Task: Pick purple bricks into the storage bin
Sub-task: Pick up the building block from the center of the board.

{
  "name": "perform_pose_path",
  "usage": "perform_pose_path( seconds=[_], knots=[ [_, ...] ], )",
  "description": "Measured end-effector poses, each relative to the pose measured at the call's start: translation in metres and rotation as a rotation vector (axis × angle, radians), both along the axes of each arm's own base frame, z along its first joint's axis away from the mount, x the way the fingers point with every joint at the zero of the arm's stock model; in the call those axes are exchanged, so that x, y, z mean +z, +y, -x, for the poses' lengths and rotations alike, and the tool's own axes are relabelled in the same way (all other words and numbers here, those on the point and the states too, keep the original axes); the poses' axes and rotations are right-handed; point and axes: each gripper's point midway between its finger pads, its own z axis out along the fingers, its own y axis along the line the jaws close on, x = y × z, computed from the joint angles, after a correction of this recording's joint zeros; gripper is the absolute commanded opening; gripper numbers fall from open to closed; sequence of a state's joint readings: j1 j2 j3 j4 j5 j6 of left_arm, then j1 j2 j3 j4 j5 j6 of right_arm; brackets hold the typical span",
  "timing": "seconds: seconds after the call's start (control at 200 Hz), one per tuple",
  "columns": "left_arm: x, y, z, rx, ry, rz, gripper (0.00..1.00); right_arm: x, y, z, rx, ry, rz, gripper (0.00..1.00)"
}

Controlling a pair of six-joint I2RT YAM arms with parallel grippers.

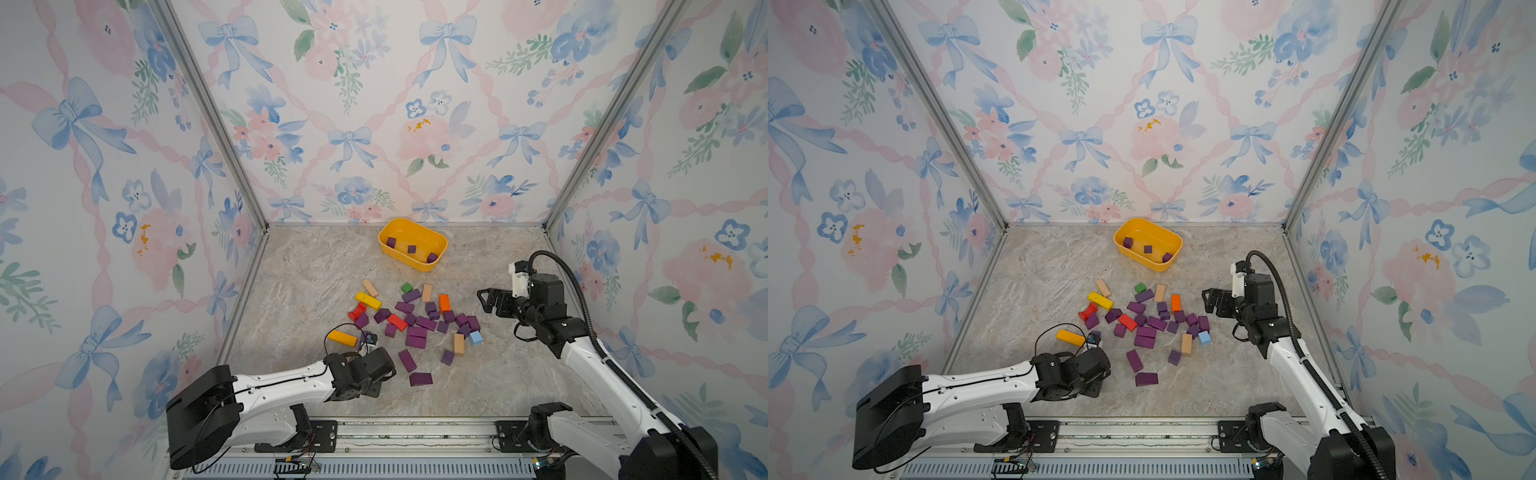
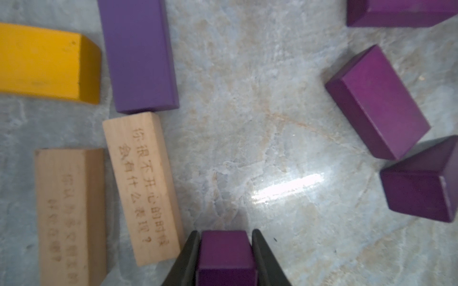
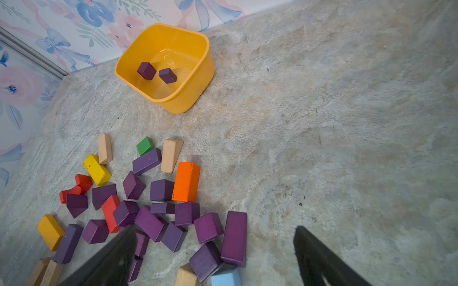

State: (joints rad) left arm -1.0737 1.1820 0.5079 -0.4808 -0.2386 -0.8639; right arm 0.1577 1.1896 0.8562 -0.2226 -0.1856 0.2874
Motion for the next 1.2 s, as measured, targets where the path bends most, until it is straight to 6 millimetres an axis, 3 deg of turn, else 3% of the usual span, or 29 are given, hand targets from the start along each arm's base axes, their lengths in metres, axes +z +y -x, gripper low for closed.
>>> perform_pose_path(
  seconds=[0.29, 0.58, 0.99, 1.2],
  knots=[
    [0.017, -0.019, -0.017, -0.036, -0.039, -0.003, 0.32, -0.006, 0.003, 0.003, 0.014, 0.011, -0.009, 0.97],
    [0.048, -0.059, -0.057, -0.099, -0.103, -0.005, 0.32, -0.011, 0.001, 0.004, 0.012, 0.022, -0.014, 0.97],
    [0.086, -0.066, -0.12, -0.093, -0.214, -0.016, 0.3, -0.013, -0.008, 0.005, -0.012, 0.029, -0.019, 0.97],
    [0.1, -0.082, -0.159, -0.118, -0.272, -0.028, 0.29, -0.016, -0.014, 0.005, -0.033, 0.04, -0.024, 0.97]
  ],
)
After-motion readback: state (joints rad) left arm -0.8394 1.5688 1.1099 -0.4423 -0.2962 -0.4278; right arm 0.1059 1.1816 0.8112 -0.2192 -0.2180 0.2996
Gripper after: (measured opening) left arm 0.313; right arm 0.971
